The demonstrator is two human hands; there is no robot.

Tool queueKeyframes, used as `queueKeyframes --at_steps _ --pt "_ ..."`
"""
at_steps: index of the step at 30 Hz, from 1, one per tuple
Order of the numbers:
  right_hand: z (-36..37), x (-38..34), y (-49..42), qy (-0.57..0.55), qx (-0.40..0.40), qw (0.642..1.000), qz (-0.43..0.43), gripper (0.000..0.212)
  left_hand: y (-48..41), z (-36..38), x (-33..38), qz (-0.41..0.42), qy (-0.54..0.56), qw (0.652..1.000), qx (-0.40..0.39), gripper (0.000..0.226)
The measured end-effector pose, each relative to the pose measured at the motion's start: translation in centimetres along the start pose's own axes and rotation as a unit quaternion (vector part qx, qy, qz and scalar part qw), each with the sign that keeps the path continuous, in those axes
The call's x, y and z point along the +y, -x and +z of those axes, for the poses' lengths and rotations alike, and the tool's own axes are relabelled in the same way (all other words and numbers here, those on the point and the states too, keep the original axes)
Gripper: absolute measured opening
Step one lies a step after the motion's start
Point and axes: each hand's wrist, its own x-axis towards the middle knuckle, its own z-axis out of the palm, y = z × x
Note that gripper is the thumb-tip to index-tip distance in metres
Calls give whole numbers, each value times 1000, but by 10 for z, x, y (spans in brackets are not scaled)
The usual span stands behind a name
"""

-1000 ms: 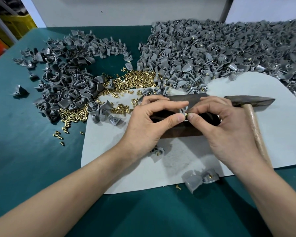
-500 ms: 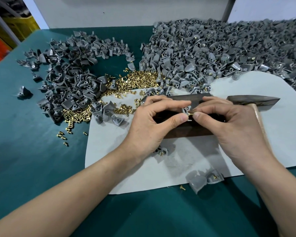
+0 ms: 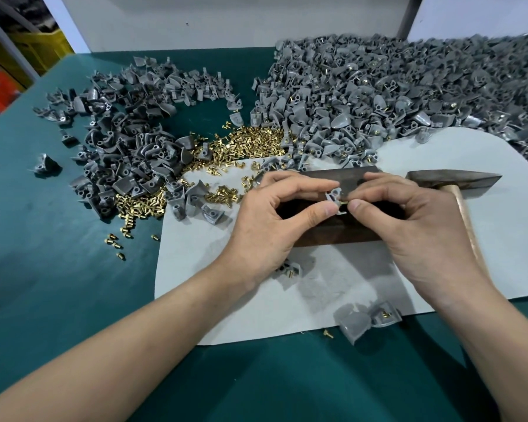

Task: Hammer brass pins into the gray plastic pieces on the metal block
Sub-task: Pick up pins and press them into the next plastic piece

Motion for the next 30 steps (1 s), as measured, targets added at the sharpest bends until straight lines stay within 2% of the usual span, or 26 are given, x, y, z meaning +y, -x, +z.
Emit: queueKeyframes --at_steps 13,30 --pt "0 0 -1 16 -15 1000 -11 24 -1 0 1 26 -17 999 -7 24" --pt "1 -1 0 21 -10 999 -24 24 -1 0 1 5 -8 1000 -13 28"
